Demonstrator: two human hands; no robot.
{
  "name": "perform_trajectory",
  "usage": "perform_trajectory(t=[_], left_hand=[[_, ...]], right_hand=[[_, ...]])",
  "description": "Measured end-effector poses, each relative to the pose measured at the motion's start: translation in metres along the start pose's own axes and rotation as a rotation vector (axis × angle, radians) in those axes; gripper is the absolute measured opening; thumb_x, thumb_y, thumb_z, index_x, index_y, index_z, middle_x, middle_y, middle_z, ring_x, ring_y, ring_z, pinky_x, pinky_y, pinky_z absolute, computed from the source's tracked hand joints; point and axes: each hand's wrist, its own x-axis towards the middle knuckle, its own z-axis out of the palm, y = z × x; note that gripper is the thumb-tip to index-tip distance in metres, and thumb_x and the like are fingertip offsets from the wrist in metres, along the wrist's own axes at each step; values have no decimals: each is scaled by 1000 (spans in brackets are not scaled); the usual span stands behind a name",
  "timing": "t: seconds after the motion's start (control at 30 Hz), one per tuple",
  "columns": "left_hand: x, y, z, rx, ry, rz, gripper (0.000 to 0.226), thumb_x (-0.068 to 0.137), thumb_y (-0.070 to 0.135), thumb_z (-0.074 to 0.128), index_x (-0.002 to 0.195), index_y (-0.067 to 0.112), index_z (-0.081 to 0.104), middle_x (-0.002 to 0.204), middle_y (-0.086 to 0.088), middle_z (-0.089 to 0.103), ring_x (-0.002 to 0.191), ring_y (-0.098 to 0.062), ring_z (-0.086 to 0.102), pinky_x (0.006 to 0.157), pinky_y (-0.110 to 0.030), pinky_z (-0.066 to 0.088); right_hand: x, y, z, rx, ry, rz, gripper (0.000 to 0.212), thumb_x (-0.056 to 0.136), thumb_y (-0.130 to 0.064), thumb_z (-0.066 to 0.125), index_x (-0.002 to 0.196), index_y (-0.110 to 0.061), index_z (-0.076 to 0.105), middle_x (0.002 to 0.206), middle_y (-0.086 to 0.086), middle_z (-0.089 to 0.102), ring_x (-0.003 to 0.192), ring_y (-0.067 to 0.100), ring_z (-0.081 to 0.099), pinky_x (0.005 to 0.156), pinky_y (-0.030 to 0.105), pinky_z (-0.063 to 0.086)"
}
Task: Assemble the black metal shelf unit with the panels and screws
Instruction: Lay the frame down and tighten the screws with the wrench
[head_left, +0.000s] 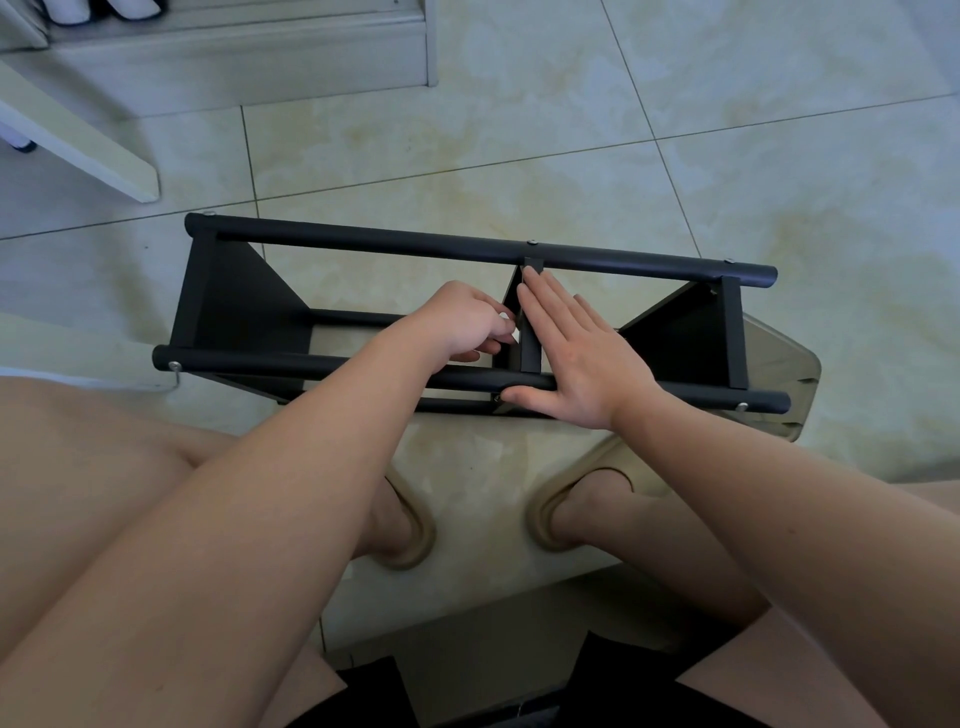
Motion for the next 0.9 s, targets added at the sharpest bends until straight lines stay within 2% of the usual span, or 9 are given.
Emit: perform_trajectory(t=[0.2, 0.4, 0.53, 0.7, 0.9], left_hand=[[-1, 1, 0, -50, -14, -50, 5, 93, 21, 67, 96, 18, 69, 75, 9, 76, 73, -7, 68, 86, -31, 55], [-5, 4, 2, -48, -39, -102, 10, 97, 23, 63, 88, 17, 63, 75, 8, 74, 74, -8, 67, 81, -29, 53], [-6, 6, 1, -25, -61, -112, 10, 99, 21, 59, 91, 17, 62, 78, 8, 73, 77, -8, 66, 88, -30, 53], [-10, 8, 1, 17, -96, -97, 15, 103, 19, 52, 90, 16, 60, 81, 7, 71, 76, -7, 63, 71, -23, 49], [-10, 6, -2, 71, -135, -69, 19, 103, 14, 48, 89, 17, 61, 88, 3, 71, 78, -8, 63, 75, -25, 47]], right_hand=[[0, 0, -1, -1, 4, 0, 110, 86, -79, 40, 162, -9, 3, 170, 2, -11, 156, 18, -10, 127, 45, 10], [0, 0, 1, -12, 3, -2, 110, 86, -78, 43, 162, -9, 3, 170, 2, -10, 157, 18, -9, 127, 45, 11], [0, 0, 1, -10, 6, -2, 110, 87, -77, 45, 162, -9, 3, 170, 2, -10, 157, 18, -9, 127, 45, 11], [0, 1, 1, -9, 13, -3, 110, 87, -77, 46, 162, -8, 5, 170, 3, -9, 157, 19, -7, 127, 45, 12], [0, 0, 0, -4, 11, 1, 110, 86, -78, 43, 162, -9, 4, 170, 2, -9, 157, 19, -7, 127, 45, 11]])
